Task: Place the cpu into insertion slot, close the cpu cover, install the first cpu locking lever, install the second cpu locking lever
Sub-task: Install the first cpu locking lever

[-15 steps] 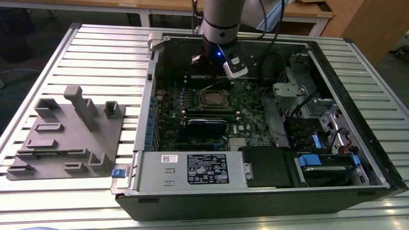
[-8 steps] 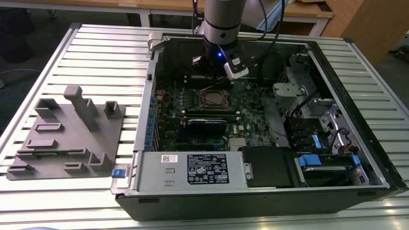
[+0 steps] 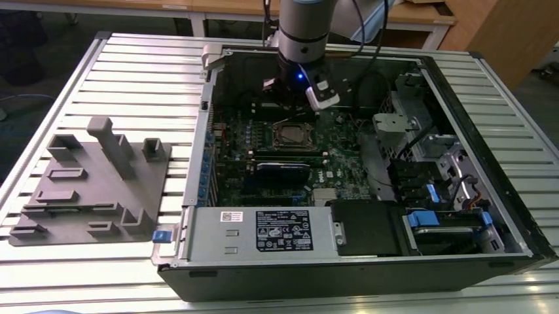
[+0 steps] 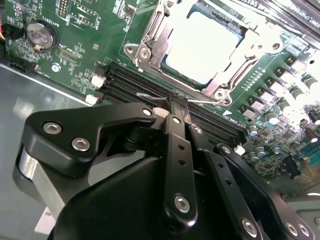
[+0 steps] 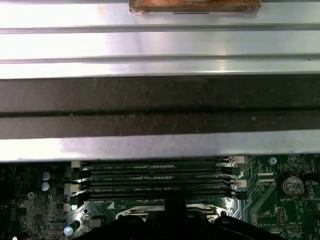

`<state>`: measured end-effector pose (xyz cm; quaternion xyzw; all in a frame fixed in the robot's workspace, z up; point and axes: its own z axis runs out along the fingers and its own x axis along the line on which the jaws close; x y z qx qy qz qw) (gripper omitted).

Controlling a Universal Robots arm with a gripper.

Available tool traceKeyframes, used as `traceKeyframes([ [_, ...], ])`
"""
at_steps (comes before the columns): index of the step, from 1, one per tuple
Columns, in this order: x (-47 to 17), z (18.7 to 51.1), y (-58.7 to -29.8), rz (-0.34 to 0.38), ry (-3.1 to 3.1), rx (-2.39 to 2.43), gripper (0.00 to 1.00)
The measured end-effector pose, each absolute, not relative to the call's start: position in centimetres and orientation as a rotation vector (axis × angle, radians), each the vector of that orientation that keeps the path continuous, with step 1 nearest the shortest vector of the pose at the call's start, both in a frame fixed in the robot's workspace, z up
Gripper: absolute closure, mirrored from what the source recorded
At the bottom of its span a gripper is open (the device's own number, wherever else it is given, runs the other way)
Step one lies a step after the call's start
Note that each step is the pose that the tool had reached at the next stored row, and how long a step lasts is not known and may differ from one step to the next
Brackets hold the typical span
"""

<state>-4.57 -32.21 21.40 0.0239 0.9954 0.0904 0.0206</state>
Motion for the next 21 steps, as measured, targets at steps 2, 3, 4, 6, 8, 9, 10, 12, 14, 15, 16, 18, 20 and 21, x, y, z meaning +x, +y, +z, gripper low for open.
traceKeyframes([
  [2, -4.55, 21.26, -32.2, 0.275, 3.087, 0.074, 0.89],
  [3, -4.54, 21.19, -32.2, 0.273, 3.087, 0.075, 0.89],
  [4, -4.52, 21.11, -32.18, 0.272, 3.087, 0.076, 0.89],
  [6, -4.49, 21.02, -32.11, 0.271, 3.087, 0.078, 0.89],
  [8, -4.48, 20.98, -32.08, 0.27, 3.087, 0.08, 0.89],
  [9, -4.48, 20.98, -32.08, 0.27, 3.087, 0.08, 0.89],
  [10, -4.48, 20.98, -32.08, 0.27, 3.087, 0.08, 0.89],
  [12, -4.48, 20.97, -32.07, 0.27, 3.087, 0.081, 0.89],
  [14, -4.48, 20.97, -32.07, 0.269, 3.087, 0.081, 0.89],
  [15, -4.48, 20.97, -32.07, 0.269, 3.087, 0.081, 0.89],
  [16, -4.48, 20.98, -32.07, 0.269, 3.087, 0.081, 0.89],
  [18, -4.48, 20.94, -32.07, 0.269, 3.087, 0.081, 0.89],
  [20, -4.47, 20.86, -32.07, 0.27, 3.087, 0.083, 0.89],
  [21, -4.47, 20.81, -32.07, 0.269, 3.087, 0.084, 0.89],
])
